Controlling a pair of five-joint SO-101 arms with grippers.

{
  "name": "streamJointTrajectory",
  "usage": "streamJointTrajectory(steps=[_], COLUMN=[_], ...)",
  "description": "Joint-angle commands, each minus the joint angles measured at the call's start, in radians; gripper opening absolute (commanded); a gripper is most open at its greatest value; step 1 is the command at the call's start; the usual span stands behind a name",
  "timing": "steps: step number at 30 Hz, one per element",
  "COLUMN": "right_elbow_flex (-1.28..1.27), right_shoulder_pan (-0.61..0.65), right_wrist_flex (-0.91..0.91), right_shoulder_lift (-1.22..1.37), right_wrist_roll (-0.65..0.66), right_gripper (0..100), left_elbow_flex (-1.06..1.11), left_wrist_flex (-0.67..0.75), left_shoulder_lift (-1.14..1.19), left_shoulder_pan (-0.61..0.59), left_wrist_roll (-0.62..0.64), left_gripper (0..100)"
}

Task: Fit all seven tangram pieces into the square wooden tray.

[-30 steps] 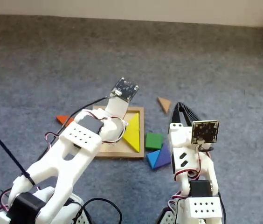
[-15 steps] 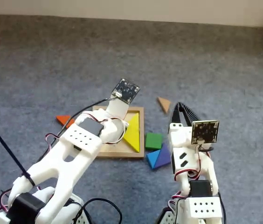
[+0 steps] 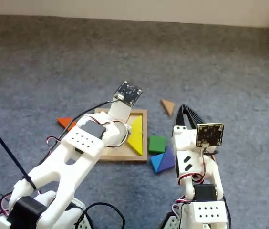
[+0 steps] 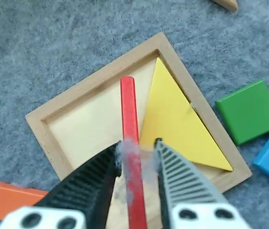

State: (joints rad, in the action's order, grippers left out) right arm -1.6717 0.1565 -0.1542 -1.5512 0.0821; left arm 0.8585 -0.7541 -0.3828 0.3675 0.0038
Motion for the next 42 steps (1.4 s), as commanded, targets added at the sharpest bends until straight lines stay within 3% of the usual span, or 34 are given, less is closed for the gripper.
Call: streamJointTrajectory(steps=[1, 42], right_elbow_flex=[-0.025, -0.024], right_shoulder_pan=[-0.007, -0.007], right_wrist_flex=[0.038, 0.038], right_shoulder_lift=[-0.019, -0.019], right_wrist_roll=[0.009, 0.011], right_gripper=[1.1, 1.1], left_elbow_flex=[-0.004, -0.005], left_wrist_flex=[0.011, 0.014], left_shoulder_lift=[-0.025, -0.035], left_shoulder_pan=[-0.059, -0.222], left_wrist_roll=[-0.003, -0.003], left_gripper=[19, 19])
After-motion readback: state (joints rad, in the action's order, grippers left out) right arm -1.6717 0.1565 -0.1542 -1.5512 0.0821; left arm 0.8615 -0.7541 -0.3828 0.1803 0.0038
